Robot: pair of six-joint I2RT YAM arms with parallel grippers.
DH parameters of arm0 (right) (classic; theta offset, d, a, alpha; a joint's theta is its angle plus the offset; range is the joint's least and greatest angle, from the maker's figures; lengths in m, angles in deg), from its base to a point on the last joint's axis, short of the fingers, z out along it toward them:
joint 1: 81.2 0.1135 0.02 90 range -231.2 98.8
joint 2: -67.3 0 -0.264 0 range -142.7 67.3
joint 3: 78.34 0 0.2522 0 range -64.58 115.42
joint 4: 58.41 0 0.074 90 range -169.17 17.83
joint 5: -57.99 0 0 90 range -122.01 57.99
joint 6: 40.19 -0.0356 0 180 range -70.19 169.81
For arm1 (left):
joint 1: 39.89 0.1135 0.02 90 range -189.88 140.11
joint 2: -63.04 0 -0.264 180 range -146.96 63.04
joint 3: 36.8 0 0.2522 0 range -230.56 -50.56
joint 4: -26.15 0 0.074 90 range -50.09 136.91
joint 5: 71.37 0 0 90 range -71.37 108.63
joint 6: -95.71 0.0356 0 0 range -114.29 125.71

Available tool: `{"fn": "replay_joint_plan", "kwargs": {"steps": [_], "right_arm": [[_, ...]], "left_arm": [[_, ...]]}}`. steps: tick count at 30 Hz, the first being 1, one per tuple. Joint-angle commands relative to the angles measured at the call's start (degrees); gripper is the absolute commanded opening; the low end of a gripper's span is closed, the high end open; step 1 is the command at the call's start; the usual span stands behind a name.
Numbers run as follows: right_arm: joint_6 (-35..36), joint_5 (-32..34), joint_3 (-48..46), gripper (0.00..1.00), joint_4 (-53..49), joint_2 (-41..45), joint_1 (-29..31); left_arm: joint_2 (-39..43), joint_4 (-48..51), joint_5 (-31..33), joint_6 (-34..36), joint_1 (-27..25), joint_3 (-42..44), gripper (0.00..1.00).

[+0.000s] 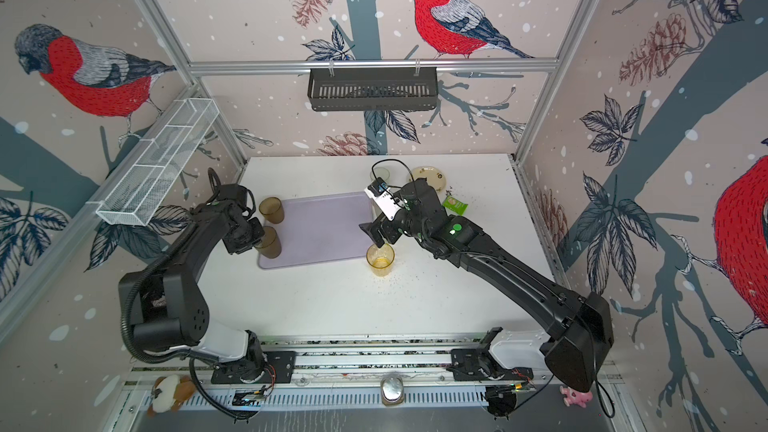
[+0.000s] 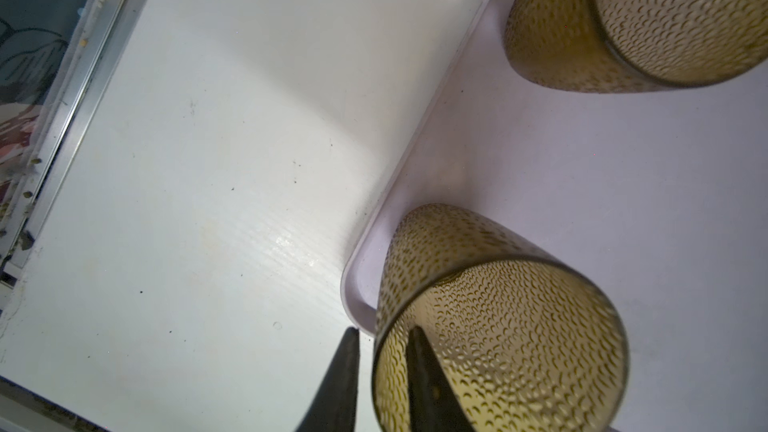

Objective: Place the glasses into the tray
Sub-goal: 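Open the left gripper and raise it off the glass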

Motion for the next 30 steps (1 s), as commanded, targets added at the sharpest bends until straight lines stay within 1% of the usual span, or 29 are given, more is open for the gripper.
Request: {"fn": "replay_joint_plan", "kwargs": {"steps": [1,5,10,12,15,19,21,30], "right_arm": [[0.50,0.36,0.15,0.99,1.16,0.52,0.14],[0.50,0.45,0.15,0.99,1.09,0.52,0.14],[0.37,0.43,0.20,1.00,1.09,0.45,0.17],[0.25,0.92,0.15,1.00,1.30,0.74,0.12],[-0.19,1.32,-0.12,0.99,1.95,1.29,-0.20],[-1.46,0.19,-0.42,0.99,1.88,1.38,-1.25],[-2.17,0.31,-0.55,0.99,1.95,1.57,-1.72],[-5.95,-0.13,-1.20,1.00,1.27,1.68,-6.63]], "left_arm": [[-0.11,1.18,0.49,0.57,0.07,-0.70,0.27],[0.18,2.24,1.38,0.99,0.14,-1.81,0.38],[1.62,5.34,3.95,2.02,0.14,-4.63,0.45],[2.35,6.54,4.14,2.37,0.14,-5.64,0.52],[3.58,8.11,2.42,3.07,0.14,-6.92,0.62],[5.50,9.54,0.21,3.10,-0.76,-7.95,0.64],[6.39,10.57,-0.03,2.48,-2.29,-8.87,0.68],[6.83,14.72,-1.81,-0.43,-12.69,-15.38,0.71]]}}
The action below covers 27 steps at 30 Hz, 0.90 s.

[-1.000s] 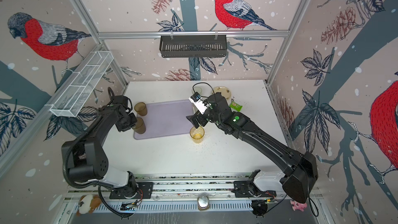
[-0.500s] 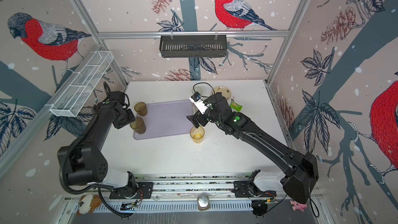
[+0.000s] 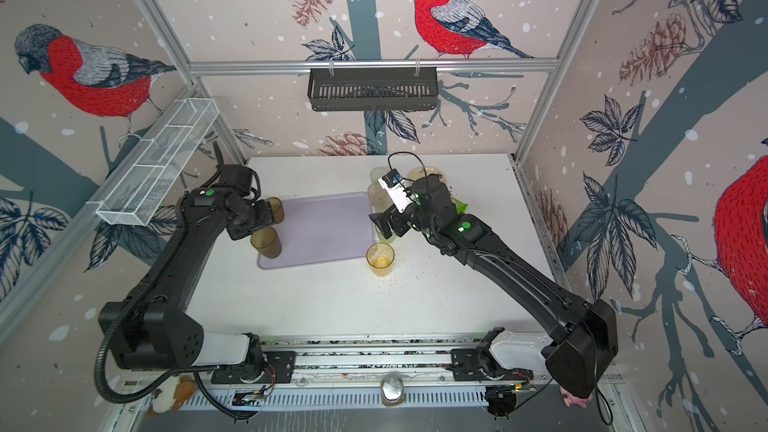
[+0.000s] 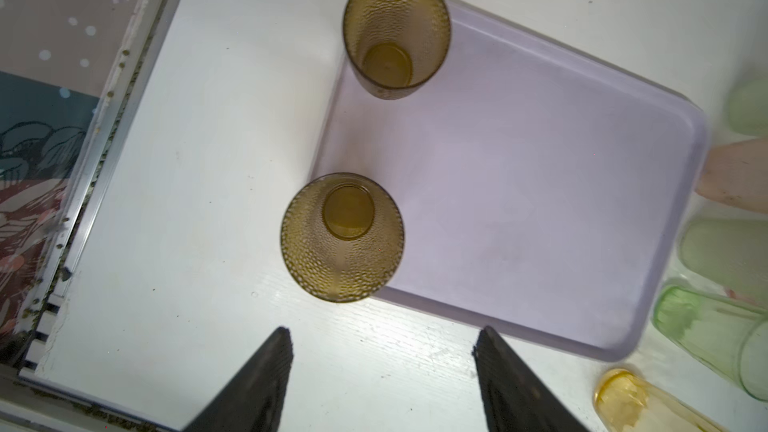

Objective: Place the glasses into the tray
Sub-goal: 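Open the left gripper and raise it off the glass, then move the left gripper over the clear yellow cup beside the tray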

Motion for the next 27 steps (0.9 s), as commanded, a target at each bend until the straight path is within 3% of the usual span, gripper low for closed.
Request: {"fn": "replay_joint_plan", "kwargs": {"steps": [1,13,27], "right_arm": [[-2.95,-0.48,-0.57,0.99,0.47,0.22,-1.63],[-7.72,1.81,-2.40,1.00,-2.90,2.03,-8.77],[-10.13,0.65,-10.00,1.00,-1.84,3.69,-13.93]], "left_arm": [[0.27,4.39,-0.83,-1.37,-2.73,-2.52,0.71],[0.77,4.51,-6.17,-4.93,-13.49,-5.92,0.72],[-7.46,-2.56,-6.21,-12.70,-29.43,-7.21,0.73]]}}
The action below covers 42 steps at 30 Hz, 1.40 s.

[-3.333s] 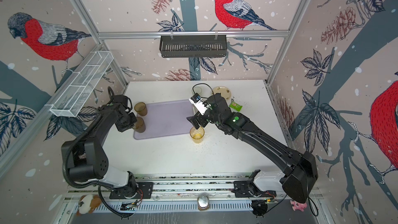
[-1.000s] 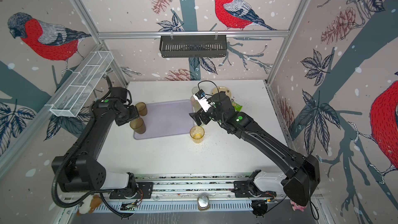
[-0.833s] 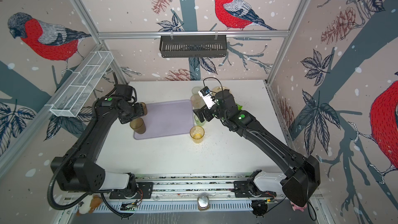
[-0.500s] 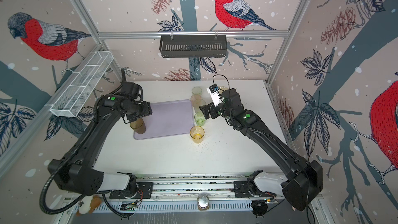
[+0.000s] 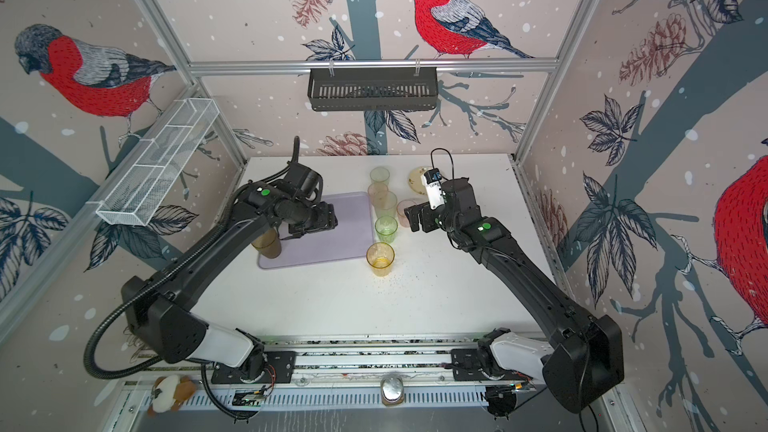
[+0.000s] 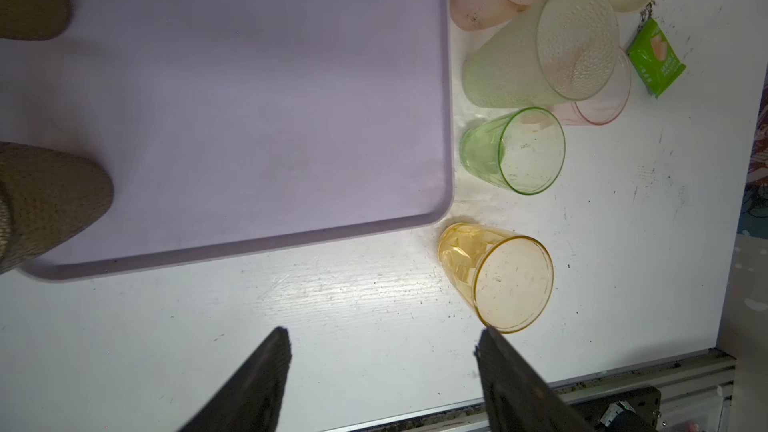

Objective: Place the glasses into the tray
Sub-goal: 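Move the left gripper over the clear yellow cup beside the tray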

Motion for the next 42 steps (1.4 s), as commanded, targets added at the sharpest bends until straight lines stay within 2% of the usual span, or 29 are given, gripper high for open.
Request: {"fn": "replay_joint_plan", "kwargs": {"steps": [1,8,22,42], "right_arm": [[-1.45,-1.35,-1.70,1.00,1.34,0.23,-1.05],[-1.12,-3.84,-3.80,0.99,2.31,0.17,-2.41],[-1.35,-6.11,-8.41,1.00,4.53,1.68,-2.35],[-1.98,-6.75,-10.43,1.00,5.84,1.55,-2.50]], "left_arm": [[-1.75,-2.10,-0.04,-3.25,-2.20,-0.52,0.73],[-5.94,-5.19,-1.41,-5.53,-7.42,-0.04,0.73],[-11.66,-8.19,-2.23,-5.54,-12.01,1.39,0.68],[-19.38,-7.85,-0.11,-4.18,-14.50,-1.73,0.47]]}}
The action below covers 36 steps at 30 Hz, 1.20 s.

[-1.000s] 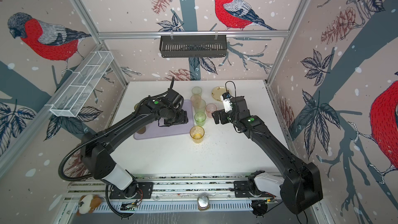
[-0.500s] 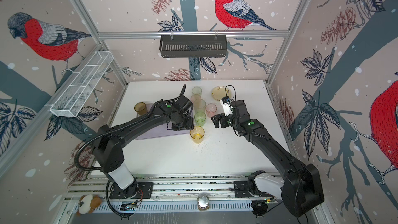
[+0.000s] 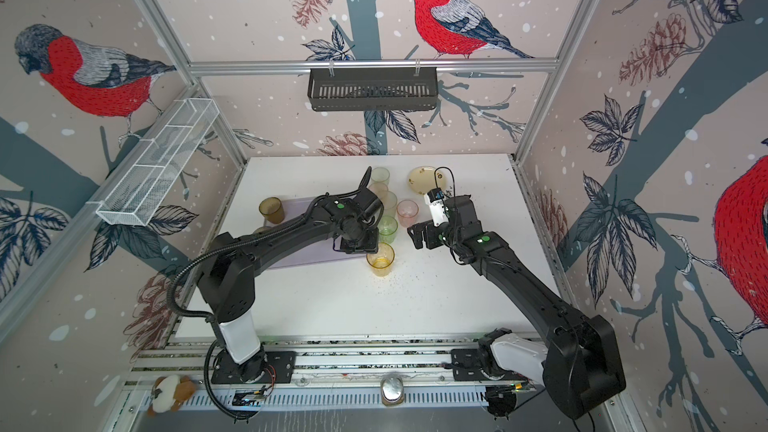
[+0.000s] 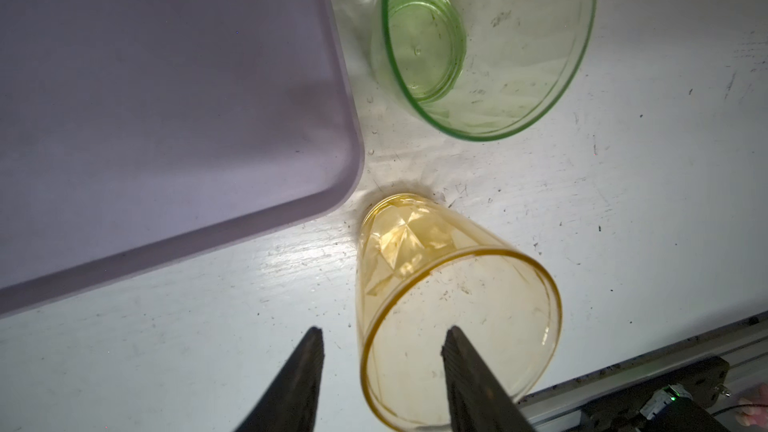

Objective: Place the glasses into the tray
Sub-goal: 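Move the left gripper over the clear yellow cup beside the tray, then lower the left gripper and close it on the yellow cup rim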

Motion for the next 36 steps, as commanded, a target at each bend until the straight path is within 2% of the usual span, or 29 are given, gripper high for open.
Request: {"fn": "replay_joint_plan", "kwargs": {"steps": [1,36], "right_arm": [[-0.65,-0.63,-0.05,1.00,1.98,-0.02,-0.02],[-0.39,-0.28,0.62,1.00,2.33,-0.97,-0.29]], "left_arm": [[-0.61,0.42,1.45,0.37,-0.14,-0.63,0.46],[-4.39,2.34,3.22,2.66,-0.38,-2.19,0.29]]}}
